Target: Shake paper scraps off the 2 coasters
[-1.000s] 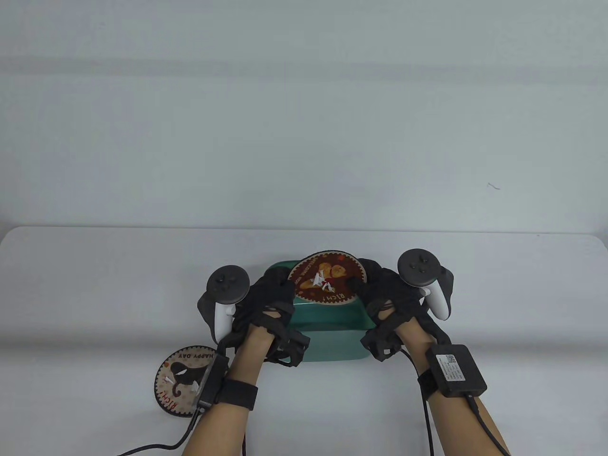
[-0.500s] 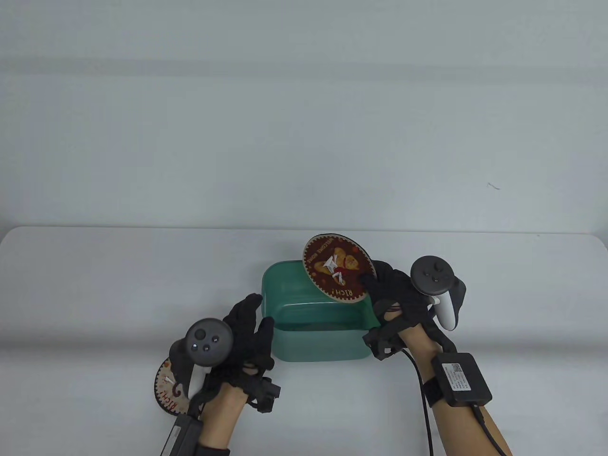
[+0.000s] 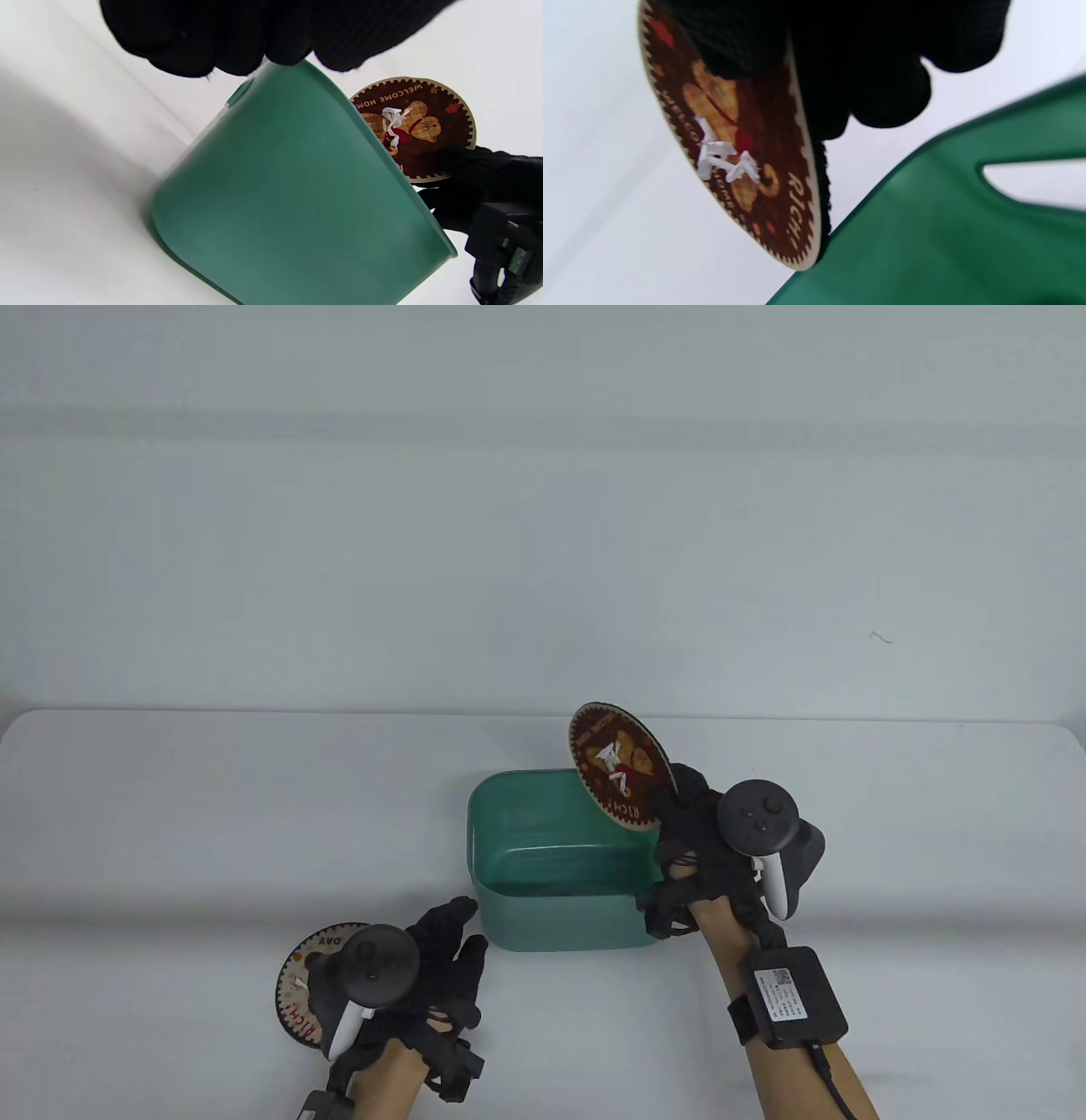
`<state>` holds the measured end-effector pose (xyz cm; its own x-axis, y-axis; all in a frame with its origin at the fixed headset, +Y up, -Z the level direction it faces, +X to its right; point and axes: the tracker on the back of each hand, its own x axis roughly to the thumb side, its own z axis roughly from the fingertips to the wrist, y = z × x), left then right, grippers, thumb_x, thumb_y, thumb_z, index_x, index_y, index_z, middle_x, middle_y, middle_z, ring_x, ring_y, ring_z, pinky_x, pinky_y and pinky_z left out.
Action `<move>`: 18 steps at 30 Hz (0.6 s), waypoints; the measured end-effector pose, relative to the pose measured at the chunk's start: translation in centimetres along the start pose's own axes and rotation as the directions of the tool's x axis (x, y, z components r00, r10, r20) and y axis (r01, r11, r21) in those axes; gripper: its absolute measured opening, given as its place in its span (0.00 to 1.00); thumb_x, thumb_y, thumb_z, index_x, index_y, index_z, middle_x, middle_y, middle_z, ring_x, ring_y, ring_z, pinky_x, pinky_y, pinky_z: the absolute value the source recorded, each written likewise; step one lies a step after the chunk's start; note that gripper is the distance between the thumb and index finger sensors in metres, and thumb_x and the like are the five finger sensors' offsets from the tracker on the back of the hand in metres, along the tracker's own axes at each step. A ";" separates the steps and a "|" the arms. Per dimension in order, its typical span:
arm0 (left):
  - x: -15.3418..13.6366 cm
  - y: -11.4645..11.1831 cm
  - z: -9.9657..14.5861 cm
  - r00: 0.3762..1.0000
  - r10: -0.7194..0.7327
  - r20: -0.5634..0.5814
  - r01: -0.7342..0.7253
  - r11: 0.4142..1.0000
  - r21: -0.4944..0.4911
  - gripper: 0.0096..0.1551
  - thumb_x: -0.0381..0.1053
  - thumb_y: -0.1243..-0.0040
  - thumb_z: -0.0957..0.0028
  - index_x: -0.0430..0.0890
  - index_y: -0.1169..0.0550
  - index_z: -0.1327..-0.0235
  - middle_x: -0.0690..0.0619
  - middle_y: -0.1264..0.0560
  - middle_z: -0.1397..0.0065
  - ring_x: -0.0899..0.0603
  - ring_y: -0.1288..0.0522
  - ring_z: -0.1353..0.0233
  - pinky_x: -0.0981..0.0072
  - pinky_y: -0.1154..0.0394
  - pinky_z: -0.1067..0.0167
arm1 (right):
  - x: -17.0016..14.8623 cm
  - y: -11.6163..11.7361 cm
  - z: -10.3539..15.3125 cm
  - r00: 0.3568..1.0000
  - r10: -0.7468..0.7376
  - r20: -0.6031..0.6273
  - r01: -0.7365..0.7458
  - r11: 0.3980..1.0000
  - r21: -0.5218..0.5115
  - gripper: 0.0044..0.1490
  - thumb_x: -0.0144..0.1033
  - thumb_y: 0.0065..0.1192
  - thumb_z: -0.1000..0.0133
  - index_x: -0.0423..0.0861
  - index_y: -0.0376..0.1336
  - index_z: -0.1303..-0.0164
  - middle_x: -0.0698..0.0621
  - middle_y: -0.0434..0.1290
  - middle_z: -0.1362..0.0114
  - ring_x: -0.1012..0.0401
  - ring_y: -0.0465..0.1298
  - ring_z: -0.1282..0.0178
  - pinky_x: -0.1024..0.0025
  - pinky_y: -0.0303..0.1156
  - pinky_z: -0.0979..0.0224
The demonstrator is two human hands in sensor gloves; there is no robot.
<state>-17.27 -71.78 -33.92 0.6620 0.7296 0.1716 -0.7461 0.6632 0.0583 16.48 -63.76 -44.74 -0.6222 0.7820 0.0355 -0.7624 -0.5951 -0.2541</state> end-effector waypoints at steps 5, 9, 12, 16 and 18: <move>-0.2 0.2 0.0 1.000 0.015 -0.008 -0.015 1.000 0.008 0.31 0.52 0.39 0.48 0.43 0.31 0.34 0.40 0.32 0.32 0.31 0.29 0.35 0.47 0.28 0.41 | 0.5 0.6 0.2 0.998 0.062 0.013 -0.062 0.997 -0.045 0.25 0.41 0.62 0.51 0.52 0.62 0.43 0.51 0.79 0.47 0.56 0.79 0.52 0.58 0.71 0.43; -0.2 -0.3 -0.1 1.000 0.007 -0.007 -0.007 1.000 -0.018 0.31 0.52 0.39 0.48 0.43 0.31 0.34 0.40 0.32 0.32 0.31 0.29 0.35 0.47 0.28 0.41 | 1.5 0.7 0.5 0.978 0.207 0.028 -0.208 0.978 0.031 0.25 0.43 0.60 0.48 0.53 0.60 0.41 0.54 0.78 0.45 0.58 0.79 0.50 0.60 0.72 0.42; -0.2 -0.4 -0.1 1.000 0.005 -0.006 -0.005 1.000 -0.026 0.31 0.52 0.39 0.48 0.43 0.31 0.34 0.40 0.32 0.32 0.31 0.29 0.35 0.47 0.28 0.41 | 2.3 1.2 0.5 0.986 0.151 0.068 -0.153 0.988 0.032 0.25 0.38 0.64 0.51 0.48 0.64 0.44 0.48 0.80 0.49 0.54 0.79 0.55 0.55 0.71 0.46; -0.2 -0.5 -0.1 1.000 0.012 -0.002 -0.012 1.000 -0.026 0.30 0.52 0.39 0.48 0.43 0.31 0.34 0.40 0.32 0.32 0.31 0.29 0.35 0.47 0.28 0.41 | 2.9 0.7 1.0 0.987 0.125 0.097 -0.117 0.990 -0.077 0.25 0.41 0.63 0.51 0.52 0.63 0.44 0.51 0.80 0.48 0.56 0.80 0.53 0.58 0.72 0.44; -0.2 -0.5 -0.2 1.000 0.012 0.000 -0.012 1.000 -0.027 0.30 0.52 0.39 0.48 0.43 0.31 0.34 0.40 0.31 0.32 0.31 0.29 0.35 0.47 0.28 0.41 | 3.1 1.2 0.6 0.976 0.210 0.051 -0.215 0.970 0.112 0.25 0.38 0.64 0.51 0.48 0.64 0.44 0.48 0.80 0.49 0.53 0.80 0.54 0.55 0.71 0.45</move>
<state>-17.04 -72.23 -34.14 0.6527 0.7378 0.1722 -0.7521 0.6583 0.0300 13.48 -62.14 -44.32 -0.7769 0.6289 0.0310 -0.6260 -0.7661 -0.1459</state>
